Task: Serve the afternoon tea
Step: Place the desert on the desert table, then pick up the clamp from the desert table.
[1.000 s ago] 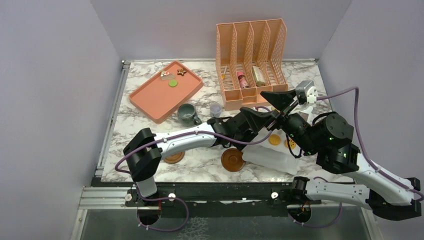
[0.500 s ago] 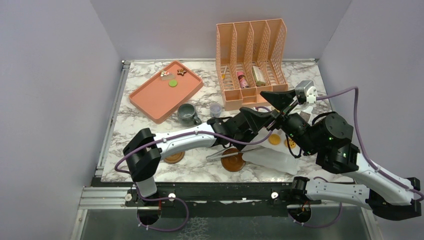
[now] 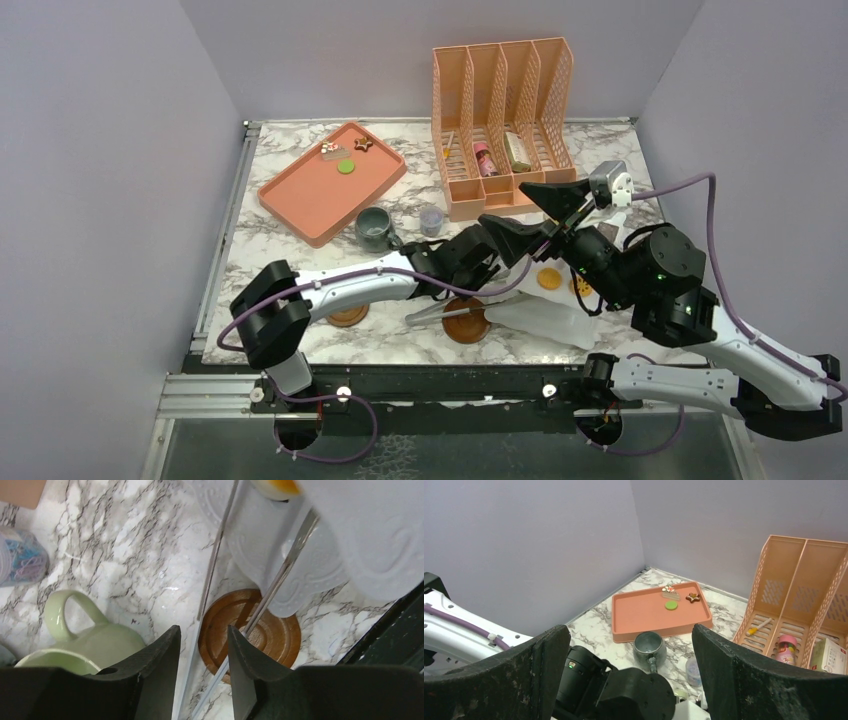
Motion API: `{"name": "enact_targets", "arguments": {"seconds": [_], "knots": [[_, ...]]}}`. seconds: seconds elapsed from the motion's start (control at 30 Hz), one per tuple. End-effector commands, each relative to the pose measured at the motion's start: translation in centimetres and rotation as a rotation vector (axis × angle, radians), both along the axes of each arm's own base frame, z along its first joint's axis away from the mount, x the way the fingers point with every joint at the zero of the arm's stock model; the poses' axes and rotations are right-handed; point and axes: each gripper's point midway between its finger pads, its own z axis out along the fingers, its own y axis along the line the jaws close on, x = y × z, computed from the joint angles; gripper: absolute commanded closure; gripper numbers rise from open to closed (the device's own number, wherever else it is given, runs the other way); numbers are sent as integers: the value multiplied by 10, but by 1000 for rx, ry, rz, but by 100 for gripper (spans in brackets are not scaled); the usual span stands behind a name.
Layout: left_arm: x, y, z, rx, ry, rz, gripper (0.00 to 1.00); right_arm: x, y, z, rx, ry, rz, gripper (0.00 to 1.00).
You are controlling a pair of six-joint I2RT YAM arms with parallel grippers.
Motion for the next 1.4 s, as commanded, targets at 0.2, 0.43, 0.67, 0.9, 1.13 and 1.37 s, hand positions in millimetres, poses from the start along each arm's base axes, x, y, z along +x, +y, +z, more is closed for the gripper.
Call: {"name": "enact_targets", "arguments": {"seconds": [0.2,0.43,0.67,0.9,1.13,1.37], "knots": [[-2,0,2,-149,15,-131,52,-8,-10,21,57,-47,23,3],[-1,-1,-25,-104,38,-132,52,-9,-12,22,57,-53,20,3],[2,3,-52,-52,38,-143,52,-10,-16,23,62,-55,17,3],[6,8,-70,-8,33,-126,55,-11,-17,27,67,-60,16,3],[3,13,-55,-21,31,-110,82,-11,-16,27,60,-58,18,3],[8,22,-19,-51,-25,-67,100,-11,-12,27,59,-58,27,3]]}}
